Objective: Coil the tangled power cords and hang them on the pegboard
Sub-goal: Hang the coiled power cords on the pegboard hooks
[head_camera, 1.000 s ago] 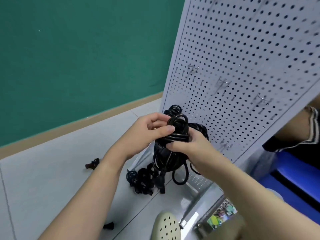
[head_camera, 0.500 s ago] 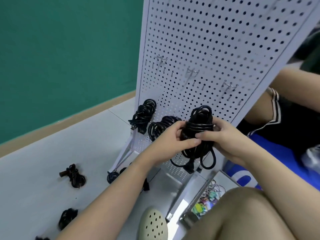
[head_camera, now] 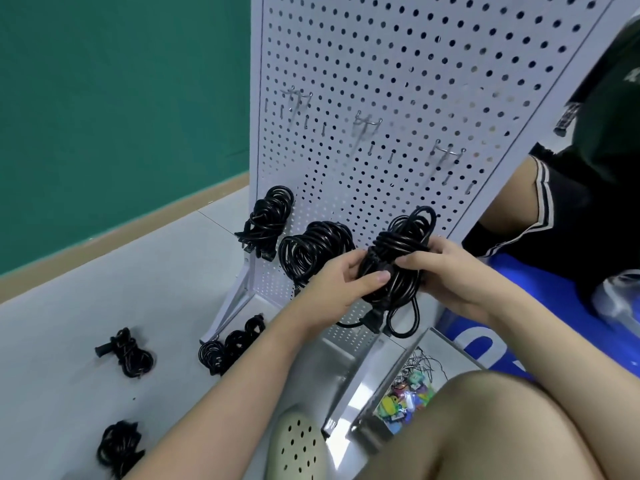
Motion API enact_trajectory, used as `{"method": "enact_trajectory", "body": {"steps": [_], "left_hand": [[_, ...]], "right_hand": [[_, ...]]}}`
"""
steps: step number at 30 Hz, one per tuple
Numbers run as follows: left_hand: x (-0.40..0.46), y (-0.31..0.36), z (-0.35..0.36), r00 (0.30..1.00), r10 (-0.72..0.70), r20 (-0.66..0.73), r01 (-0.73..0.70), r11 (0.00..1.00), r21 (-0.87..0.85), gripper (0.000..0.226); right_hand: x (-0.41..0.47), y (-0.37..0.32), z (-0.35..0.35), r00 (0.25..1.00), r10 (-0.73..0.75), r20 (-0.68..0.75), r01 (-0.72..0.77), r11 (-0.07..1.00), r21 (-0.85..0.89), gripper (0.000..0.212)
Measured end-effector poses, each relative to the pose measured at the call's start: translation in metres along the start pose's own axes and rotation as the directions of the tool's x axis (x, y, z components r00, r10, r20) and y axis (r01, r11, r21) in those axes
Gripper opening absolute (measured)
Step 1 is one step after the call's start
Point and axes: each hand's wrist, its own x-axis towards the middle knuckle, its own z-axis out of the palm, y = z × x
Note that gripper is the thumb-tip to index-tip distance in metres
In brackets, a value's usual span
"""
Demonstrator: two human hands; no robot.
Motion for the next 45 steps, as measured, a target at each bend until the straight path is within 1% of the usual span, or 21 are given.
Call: {"method": "enact_trajectory", "body": {"steps": [1,2,3,6,9,12,14,17,22,27,31,34,36,40,43,45], "left_hand": [[0.000,-0.001,-0.001,1.000,0.003,-0.002,-0.003,1.000,0.009,0.034],[0.000,-0.003,-0.003,1.000,0.005,-0.004,-0.005,1.000,0.025,0.035],[0.000,-0.006,-0.005,1.000,0.007,-0.003,-0.007,0.999,0.043,0.037],[0.000,-0.015,-0.011,1.000,0.001,0.006,-0.002,0.997,0.081,0.041],[0.002,-0.021,-0.011,1.000,-0.018,-0.013,0.020,0.993,0.118,0.042],[0.004,-0.026,-0.007,0.998,-0.004,-0.060,0.012,0.992,0.125,0.038],[0.005,-0.030,-0.006,0.997,-0.003,-0.082,0.014,0.991,0.130,0.037],[0.007,-0.036,-0.006,0.995,-0.016,-0.100,0.028,0.992,0.120,0.037],[0.007,-0.043,-0.004,0.993,-0.009,-0.121,0.019,0.997,0.075,0.037],[0.008,-0.049,-0.002,0.991,0.007,-0.135,-0.003,1.000,0.025,0.036],[0.005,-0.050,-0.008,0.993,0.010,-0.119,-0.007,1.000,0.026,0.038],[0.002,-0.050,-0.007,0.994,0.019,-0.111,-0.016,1.000,0.021,0.036],[0.001,-0.052,-0.006,0.994,0.021,-0.107,-0.020,1.000,0.013,0.038],[0.000,-0.053,-0.006,0.995,0.022,-0.098,-0.021,1.000,0.002,0.043],[-0.001,-0.048,-0.004,0.997,0.031,-0.072,-0.035,0.998,-0.057,0.035],[0.000,-0.048,-0.001,0.994,0.017,-0.111,-0.025,0.998,-0.066,0.035]], "right_hand": [[0.001,0.001,0.000,1.000,0.004,0.006,-0.004,1.000,-0.003,0.019],[0.002,0.001,0.000,1.000,0.008,0.010,-0.008,1.000,-0.002,0.018],[0.003,0.003,0.000,1.000,0.005,0.019,-0.005,1.000,-0.006,0.020],[0.007,0.006,0.001,0.999,0.007,0.049,-0.005,0.999,-0.041,0.037],[0.012,0.011,0.000,0.999,0.028,0.040,-0.026,0.998,-0.064,0.045],[0.016,0.014,0.000,0.999,0.048,0.015,-0.047,0.998,-0.047,0.050],[0.018,0.016,0.001,0.997,0.072,0.002,-0.072,0.997,-0.041,0.047],[0.020,0.018,0.002,0.995,0.097,-0.010,-0.097,0.994,-0.053,0.030],[0.021,0.016,0.008,0.996,0.073,-0.044,-0.078,0.990,-0.119,0.020],[0.020,0.014,0.013,0.997,0.053,-0.059,-0.061,0.986,-0.155,0.022],[0.018,0.017,0.012,0.999,0.046,0.005,-0.044,0.976,-0.214,0.027],[0.016,0.019,0.011,0.999,0.037,0.006,-0.035,0.974,-0.224,0.030],[0.016,0.020,0.010,1.000,0.020,0.016,-0.015,0.963,-0.268,0.031],[0.015,0.020,0.010,1.000,-0.011,0.027,0.021,0.922,-0.386,0.044],[0.012,0.017,0.010,0.999,-0.032,0.039,0.046,0.900,-0.433,0.046],[0.011,0.015,0.010,0.998,-0.035,0.059,0.058,0.891,-0.450,0.044]]}}
